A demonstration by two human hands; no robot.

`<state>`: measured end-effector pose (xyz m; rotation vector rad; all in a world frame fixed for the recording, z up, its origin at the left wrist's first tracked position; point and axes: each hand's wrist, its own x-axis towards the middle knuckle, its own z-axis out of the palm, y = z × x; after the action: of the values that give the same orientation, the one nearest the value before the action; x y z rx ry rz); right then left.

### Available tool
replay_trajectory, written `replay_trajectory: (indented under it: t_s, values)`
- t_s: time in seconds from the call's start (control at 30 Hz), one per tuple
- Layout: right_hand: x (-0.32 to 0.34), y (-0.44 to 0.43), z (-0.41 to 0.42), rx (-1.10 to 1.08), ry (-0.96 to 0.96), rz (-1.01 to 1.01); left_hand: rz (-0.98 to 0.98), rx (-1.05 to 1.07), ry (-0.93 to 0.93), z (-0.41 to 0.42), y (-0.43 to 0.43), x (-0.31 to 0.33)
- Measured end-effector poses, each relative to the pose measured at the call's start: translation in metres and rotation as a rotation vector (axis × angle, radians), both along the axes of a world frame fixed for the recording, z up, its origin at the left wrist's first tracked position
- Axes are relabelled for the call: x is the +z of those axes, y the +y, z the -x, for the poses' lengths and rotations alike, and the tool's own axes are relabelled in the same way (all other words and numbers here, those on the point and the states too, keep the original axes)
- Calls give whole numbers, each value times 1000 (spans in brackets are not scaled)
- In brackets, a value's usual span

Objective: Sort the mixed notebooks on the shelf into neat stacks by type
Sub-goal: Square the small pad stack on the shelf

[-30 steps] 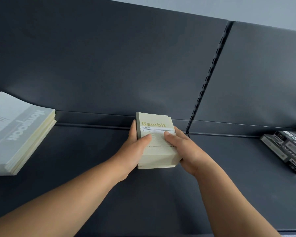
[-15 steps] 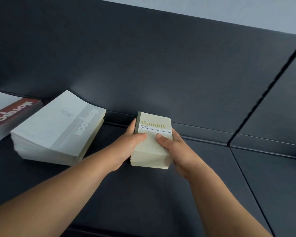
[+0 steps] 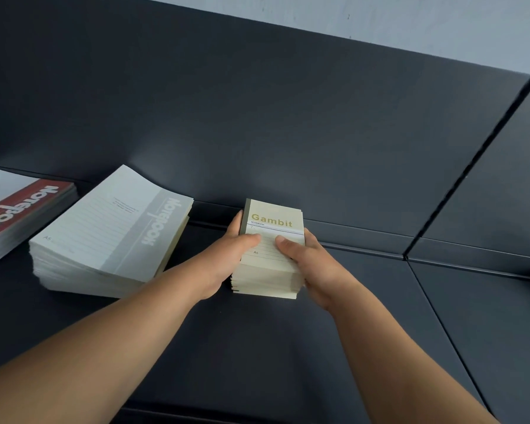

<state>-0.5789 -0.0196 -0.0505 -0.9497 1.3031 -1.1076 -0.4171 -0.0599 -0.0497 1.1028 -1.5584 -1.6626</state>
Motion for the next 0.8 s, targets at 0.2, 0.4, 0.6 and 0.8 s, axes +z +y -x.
replay_trajectory:
  t_s: [0.2,0.4,0.6,0.8]
  values:
    - [8,19,7,29,28,-28,-73,29,-91,-9,12,10]
    - [13,44,13,166,443,63,163,-67,-706,-13,35,32]
    - [15,42,3,98,743,63,201,74,-839,5,42,23]
    - [10,38,2,78,787,66,199,170,-816,9,43,19]
